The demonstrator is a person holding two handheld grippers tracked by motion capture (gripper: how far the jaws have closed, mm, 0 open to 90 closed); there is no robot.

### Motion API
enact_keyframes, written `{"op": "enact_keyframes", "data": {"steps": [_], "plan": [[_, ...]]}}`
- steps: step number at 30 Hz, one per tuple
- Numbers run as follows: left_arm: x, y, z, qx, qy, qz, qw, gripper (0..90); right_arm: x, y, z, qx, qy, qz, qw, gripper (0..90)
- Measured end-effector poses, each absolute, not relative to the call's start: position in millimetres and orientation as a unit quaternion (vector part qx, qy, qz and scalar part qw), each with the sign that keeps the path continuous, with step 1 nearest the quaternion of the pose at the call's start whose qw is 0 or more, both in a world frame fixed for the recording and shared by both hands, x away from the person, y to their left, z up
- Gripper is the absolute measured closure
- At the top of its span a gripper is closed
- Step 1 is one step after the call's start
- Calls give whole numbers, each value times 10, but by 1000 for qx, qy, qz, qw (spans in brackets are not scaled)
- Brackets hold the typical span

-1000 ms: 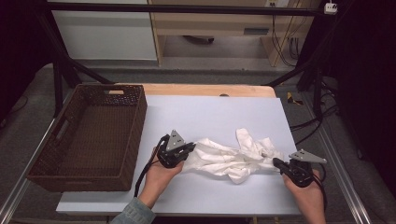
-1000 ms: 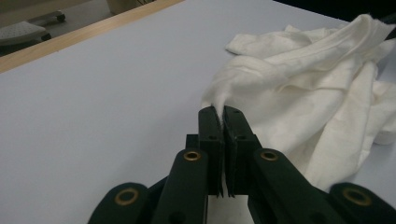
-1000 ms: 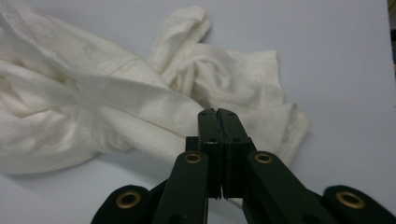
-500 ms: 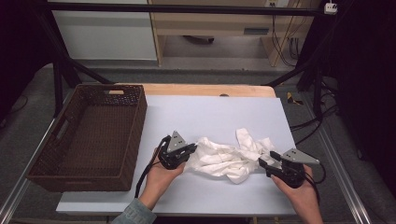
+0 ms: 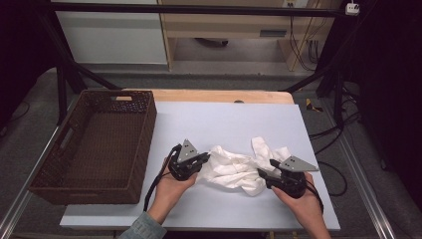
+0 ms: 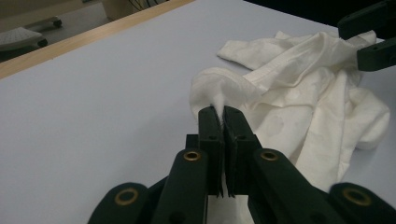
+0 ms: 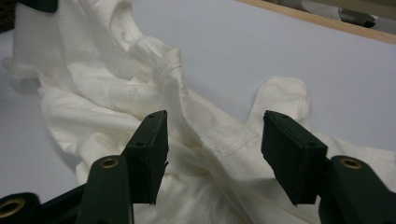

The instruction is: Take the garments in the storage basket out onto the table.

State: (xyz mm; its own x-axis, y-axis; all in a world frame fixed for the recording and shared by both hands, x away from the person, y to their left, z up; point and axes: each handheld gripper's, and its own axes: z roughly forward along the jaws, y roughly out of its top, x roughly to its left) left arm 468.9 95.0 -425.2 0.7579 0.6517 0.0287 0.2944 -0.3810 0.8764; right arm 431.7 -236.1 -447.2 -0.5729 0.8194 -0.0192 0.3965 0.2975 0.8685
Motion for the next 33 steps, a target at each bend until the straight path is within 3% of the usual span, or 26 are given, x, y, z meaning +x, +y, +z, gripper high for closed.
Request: {"op": "enact_keyframes", "data": {"steps": [14,25,33], "plan": [[4681,948,-4241,809,291,187,476,869,4470,-2262,-4497,403,761,444,247,672],[4689,998,-4225,804,297,188,479,870,4438,-2282,-4628,406,782,406,244,651],[4705,1021,-4210,800,301,189,483,870,4435,-2334,-4555,417,767,421,245,869]]}}
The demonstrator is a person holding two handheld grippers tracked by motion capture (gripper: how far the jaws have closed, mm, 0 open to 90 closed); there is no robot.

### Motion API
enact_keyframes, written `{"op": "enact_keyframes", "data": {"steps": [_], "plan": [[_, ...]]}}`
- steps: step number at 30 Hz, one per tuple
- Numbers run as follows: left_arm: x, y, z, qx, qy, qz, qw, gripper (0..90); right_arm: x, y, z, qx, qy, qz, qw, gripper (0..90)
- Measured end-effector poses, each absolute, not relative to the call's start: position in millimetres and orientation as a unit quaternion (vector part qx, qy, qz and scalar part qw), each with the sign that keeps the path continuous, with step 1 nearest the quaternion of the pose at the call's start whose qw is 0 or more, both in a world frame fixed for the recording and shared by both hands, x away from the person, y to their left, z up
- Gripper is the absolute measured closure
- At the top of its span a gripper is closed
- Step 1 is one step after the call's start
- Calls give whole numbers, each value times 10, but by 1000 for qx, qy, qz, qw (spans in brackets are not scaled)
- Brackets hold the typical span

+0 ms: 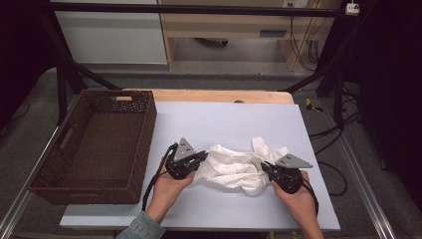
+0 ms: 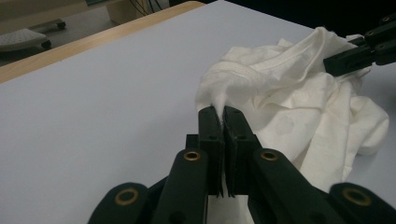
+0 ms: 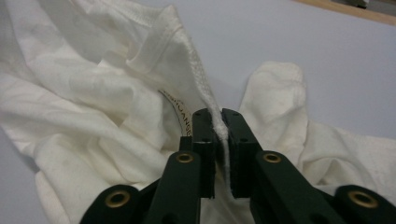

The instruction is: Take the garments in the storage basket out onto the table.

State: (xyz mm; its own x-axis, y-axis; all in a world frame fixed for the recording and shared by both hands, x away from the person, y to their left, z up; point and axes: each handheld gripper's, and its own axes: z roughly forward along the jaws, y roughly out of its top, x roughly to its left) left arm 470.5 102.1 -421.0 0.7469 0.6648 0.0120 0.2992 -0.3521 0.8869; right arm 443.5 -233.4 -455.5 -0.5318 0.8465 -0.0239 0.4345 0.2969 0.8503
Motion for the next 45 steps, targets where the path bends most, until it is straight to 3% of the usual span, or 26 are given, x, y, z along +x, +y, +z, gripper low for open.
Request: {"op": "enact_keyframes", "data": {"steps": [28,45], "plan": [[4951,998,-3536,768,290,266,505,870,4638,-2392,-3562,414,698,478,336,886],[5131,1243,-3064,728,318,333,508,871,4668,-2124,-3230,394,682,512,343,887]]}}
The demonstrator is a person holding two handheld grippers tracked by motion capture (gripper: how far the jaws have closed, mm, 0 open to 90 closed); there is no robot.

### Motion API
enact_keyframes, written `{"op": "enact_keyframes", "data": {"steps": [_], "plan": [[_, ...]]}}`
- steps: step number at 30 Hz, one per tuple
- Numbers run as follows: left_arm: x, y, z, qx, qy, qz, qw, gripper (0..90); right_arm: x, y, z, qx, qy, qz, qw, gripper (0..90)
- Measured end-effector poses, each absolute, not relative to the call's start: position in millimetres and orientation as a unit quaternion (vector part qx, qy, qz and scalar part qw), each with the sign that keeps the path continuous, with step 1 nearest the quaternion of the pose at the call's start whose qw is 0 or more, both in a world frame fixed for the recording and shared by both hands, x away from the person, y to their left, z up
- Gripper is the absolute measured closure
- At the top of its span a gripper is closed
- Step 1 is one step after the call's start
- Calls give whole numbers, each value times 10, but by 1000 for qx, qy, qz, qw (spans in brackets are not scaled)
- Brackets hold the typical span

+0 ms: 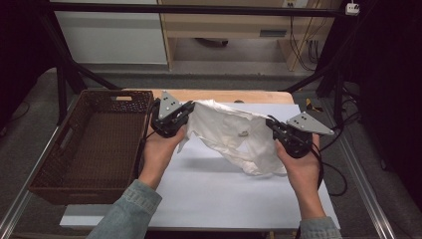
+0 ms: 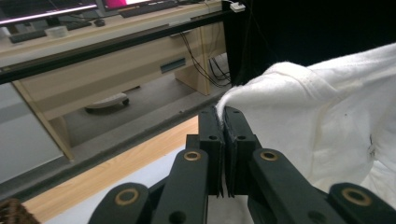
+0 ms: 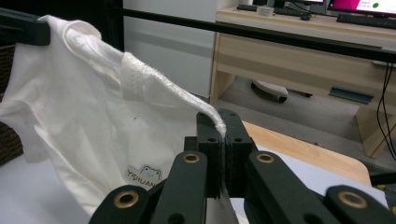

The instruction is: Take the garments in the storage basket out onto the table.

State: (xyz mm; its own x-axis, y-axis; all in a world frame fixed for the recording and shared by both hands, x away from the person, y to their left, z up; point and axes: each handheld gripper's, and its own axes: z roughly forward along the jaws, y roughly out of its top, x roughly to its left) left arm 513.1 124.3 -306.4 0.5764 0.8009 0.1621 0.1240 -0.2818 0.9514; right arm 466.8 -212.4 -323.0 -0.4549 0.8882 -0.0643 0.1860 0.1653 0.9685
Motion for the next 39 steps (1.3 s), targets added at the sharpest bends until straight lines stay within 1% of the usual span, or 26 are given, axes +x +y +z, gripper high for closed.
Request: {"op": "enact_keyframes", "data": {"steps": [3,7,15,23,28,31,36,39], "plan": [[5143,1307,-3069,725,327,331,508,871,4689,-2044,-3208,390,682,516,341,887],[5115,1260,-3100,733,320,322,507,870,4713,-2032,-3204,392,681,511,348,887],[5137,943,-3219,750,302,305,504,870,4733,-2292,-3198,416,662,504,367,887],[5250,686,-3291,752,296,301,507,870,4841,-2532,-3228,432,656,492,375,886],[5307,648,-3199,743,299,300,517,870,4900,-2581,-3169,431,650,495,383,886],[5358,691,-3082,728,307,304,532,870,4931,-2576,-3089,429,647,499,386,886],[5446,760,-2851,715,313,321,537,870,4967,-2498,-2902,416,646,504,394,886],[5481,807,-2768,710,320,318,540,870,4987,-2433,-2807,409,645,508,399,886]]}}
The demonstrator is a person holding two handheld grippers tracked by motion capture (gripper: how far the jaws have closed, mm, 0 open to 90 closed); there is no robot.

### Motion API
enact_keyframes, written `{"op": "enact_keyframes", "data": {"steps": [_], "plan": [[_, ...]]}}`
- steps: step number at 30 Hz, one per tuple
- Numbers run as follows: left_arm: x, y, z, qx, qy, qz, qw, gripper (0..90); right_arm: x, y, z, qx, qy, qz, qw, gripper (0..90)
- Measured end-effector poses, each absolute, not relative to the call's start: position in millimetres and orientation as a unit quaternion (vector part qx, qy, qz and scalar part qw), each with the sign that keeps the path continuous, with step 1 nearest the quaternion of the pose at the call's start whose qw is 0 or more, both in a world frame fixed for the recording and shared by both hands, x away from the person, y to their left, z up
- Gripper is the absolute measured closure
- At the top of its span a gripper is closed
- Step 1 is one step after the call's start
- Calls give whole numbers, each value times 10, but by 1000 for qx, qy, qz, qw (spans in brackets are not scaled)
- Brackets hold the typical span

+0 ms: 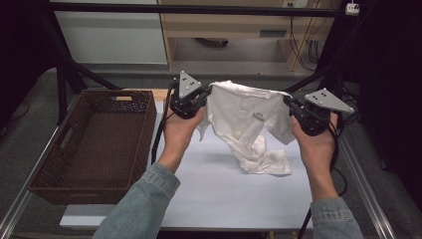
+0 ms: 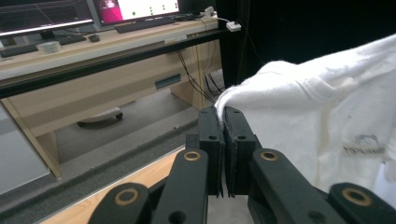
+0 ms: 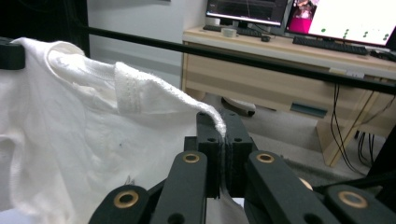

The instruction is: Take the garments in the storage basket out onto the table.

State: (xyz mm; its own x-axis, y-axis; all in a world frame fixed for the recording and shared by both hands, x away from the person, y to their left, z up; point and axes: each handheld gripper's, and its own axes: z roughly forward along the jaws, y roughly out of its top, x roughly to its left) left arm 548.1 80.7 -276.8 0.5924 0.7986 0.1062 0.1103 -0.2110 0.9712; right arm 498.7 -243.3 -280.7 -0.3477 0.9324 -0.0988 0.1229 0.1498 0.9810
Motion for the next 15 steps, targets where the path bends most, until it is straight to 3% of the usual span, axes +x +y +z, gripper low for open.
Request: {"op": "enact_keyframes", "data": {"steps": [7,15], "plan": [[5520,844,-2693,707,325,329,535,870,5019,-2332,-2688,403,643,510,405,886],[5563,767,-2758,713,322,330,528,868,5067,-2365,-2805,412,645,506,398,886]]}}
